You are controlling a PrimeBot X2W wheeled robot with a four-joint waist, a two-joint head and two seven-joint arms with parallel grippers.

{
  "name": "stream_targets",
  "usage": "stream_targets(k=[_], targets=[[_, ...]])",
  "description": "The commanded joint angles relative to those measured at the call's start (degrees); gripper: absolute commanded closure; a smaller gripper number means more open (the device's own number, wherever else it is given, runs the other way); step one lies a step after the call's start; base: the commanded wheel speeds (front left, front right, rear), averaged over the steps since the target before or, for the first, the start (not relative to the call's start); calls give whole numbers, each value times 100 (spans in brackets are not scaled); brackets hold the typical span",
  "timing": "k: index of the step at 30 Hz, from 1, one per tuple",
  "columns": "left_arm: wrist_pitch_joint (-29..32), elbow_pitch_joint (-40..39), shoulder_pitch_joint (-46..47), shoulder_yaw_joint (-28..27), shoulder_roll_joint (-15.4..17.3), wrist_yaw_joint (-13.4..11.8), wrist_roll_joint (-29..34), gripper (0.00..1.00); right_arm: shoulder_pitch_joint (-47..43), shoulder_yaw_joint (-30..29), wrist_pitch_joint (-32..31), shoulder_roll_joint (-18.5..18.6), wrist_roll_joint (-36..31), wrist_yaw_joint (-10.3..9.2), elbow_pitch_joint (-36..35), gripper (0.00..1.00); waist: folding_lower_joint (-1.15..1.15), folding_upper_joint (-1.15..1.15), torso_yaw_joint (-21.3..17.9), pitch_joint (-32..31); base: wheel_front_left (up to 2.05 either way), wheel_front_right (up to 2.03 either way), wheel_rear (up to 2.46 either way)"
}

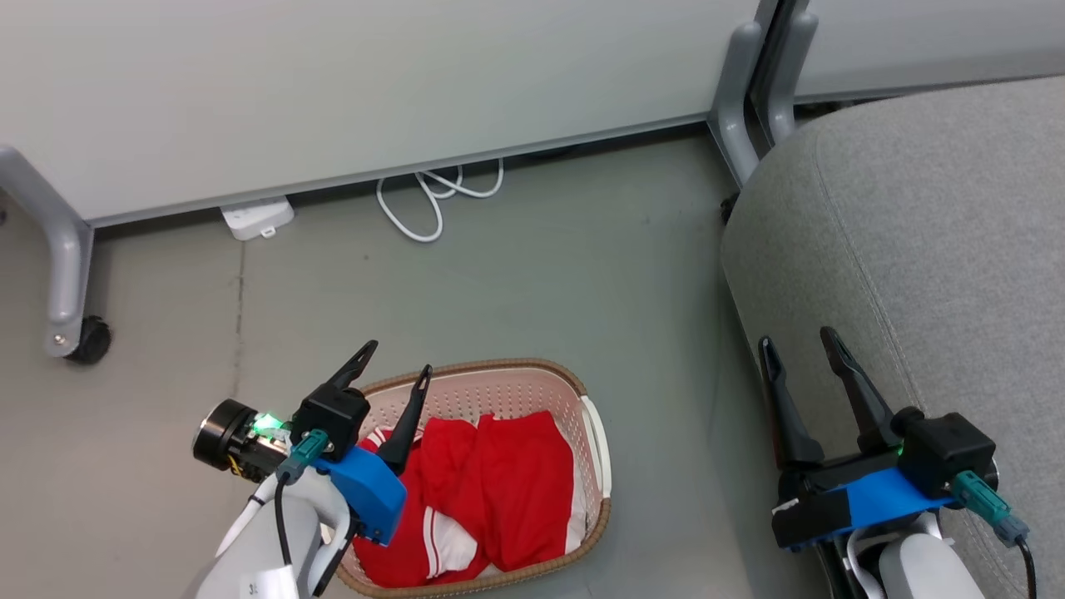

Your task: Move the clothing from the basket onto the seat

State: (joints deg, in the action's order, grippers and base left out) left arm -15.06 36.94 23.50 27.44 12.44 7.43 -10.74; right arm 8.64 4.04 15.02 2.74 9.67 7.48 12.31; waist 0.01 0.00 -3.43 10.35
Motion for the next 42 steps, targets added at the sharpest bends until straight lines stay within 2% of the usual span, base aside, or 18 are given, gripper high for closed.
stream_targets(k=[1,9,20,30,37,42], targets=[[-17,117,191,142,92,6,-54,0,121,16,24,26,22,3,-40,0,-1,0,-179,307,0,0,0],[-18,875,973,1036,456,6,-376,0,549,83,24,24,102,3,-184,0,-1,0,-435,1085,0,0,0],[28,1976,2085,2823,883,7,-706,0,1256,287,24,24,78,3,-385,0,-1,0,-674,2246,0,0,0],[431,2439,2886,4339,1150,6,-1046,0,1793,380,24,24,97,3,-574,0,-1,0,-844,3085,0,0,0],[1046,2529,3156,4586,1284,6,-910,0,2022,426,24,23,114,3,-673,0,-1,0,-963,3531,0,0,0],[1636,2462,3202,4605,1394,6,-518,0,2165,456,24,22,170,3,-723,0,-1,0,-1075,3838,0,0,0]])
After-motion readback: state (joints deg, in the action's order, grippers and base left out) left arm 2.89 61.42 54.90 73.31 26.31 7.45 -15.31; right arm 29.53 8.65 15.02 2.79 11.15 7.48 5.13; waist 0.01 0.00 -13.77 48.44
